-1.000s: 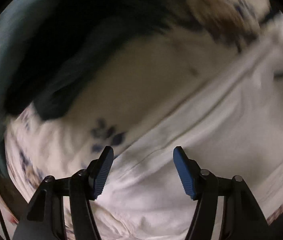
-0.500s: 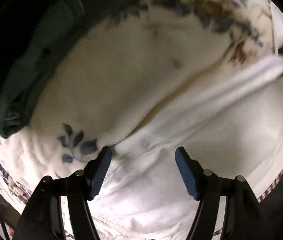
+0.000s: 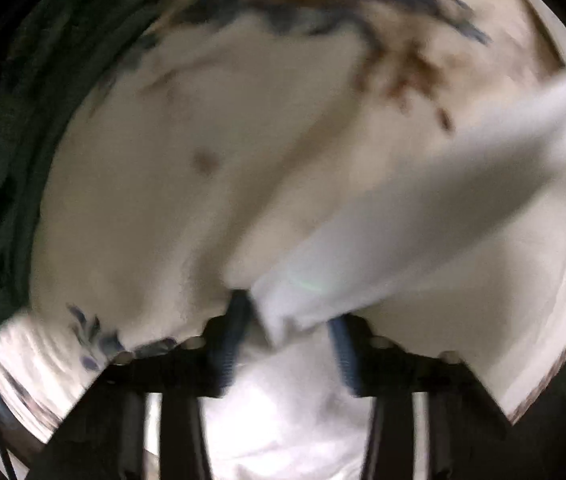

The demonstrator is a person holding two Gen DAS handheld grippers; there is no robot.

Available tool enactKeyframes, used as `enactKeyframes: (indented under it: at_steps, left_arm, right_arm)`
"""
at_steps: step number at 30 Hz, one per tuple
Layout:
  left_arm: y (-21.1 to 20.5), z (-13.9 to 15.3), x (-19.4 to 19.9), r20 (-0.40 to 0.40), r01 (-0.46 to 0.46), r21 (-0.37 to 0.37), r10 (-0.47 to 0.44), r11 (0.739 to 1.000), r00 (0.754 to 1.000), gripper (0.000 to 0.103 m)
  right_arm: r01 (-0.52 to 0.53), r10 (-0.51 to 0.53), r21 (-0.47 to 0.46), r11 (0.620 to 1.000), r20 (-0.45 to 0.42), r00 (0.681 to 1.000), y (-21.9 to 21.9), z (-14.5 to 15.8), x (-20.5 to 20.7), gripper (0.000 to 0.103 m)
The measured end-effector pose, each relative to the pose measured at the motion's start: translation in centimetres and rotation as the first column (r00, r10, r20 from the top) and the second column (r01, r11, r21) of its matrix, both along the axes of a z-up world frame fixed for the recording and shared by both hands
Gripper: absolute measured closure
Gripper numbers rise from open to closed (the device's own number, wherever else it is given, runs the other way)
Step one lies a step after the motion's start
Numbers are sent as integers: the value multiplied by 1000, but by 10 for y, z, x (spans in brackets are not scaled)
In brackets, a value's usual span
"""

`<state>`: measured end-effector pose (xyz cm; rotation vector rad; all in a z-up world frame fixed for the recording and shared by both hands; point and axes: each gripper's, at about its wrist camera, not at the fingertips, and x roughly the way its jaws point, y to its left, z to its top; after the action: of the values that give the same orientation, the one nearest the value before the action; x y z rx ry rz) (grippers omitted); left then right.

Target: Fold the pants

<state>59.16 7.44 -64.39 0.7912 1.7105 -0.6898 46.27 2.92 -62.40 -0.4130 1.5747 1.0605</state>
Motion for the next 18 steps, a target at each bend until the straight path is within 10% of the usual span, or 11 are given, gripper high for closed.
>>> enactKeyframes:
  at_steps: [4,8,11,15,18]
  left_arm:
    - [41,7,21,44,-85,-24,86,996,995,85]
    - [56,7,30,77,-131,-35,133,991,988,89]
    - [69,12,37,107,-140,-37,143,989,984,91]
    - [61,26,30,149,-151,-55,158,987,976,94]
    - [78,43,18,193,-171,-68,181,983,964,94]
  right_arm:
    - [103,-105,-98,990,-15,994,-10,-22,19,81]
    - [105,-116,-251,962,-30,993,-32,-53,23,39]
    - [72,-96,-332,941,-57,994,-48,-74,16,40]
    - [56,-64,-331,942,-14,998,-54,-67,9,80]
    - [114,-113,-310,944,20,993,-64,-48,13,82]
